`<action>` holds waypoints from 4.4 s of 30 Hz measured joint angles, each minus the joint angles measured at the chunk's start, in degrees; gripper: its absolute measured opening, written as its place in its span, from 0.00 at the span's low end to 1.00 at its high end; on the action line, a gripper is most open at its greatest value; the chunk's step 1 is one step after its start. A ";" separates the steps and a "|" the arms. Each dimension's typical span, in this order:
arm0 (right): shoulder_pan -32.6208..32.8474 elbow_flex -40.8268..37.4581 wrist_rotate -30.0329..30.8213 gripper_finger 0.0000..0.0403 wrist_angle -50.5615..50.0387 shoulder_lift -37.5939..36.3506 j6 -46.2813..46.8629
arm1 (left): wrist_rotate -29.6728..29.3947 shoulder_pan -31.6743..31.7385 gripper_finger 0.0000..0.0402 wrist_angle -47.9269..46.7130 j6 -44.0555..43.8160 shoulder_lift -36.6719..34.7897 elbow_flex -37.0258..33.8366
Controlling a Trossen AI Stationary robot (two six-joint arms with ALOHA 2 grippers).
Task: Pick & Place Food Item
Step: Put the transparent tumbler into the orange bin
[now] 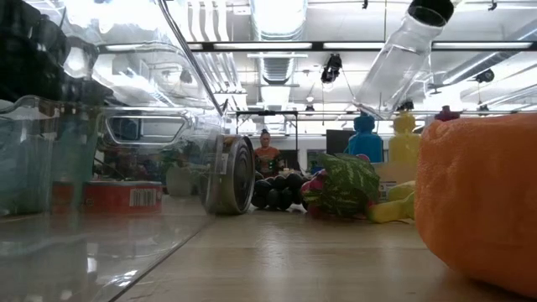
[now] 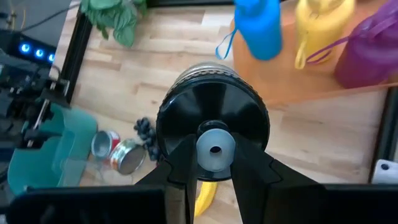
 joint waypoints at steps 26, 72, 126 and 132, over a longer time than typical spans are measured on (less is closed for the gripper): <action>-15.75 -4.53 -9.16 0.16 -0.01 0.94 -7.05 | -0.02 0.00 0.84 0.00 0.00 0.00 -0.01; -39.89 -1.52 -26.24 0.16 -0.04 11.10 -28.33 | 0.01 -0.02 0.84 0.00 0.00 -0.01 0.01; -42.47 0.04 -31.78 0.16 -0.02 25.65 -38.91 | -0.01 -0.02 0.84 0.00 0.00 0.00 0.01; -42.46 0.02 -31.82 0.22 -0.02 25.72 -39.11 | -0.01 0.00 0.84 0.01 0.00 -0.02 0.01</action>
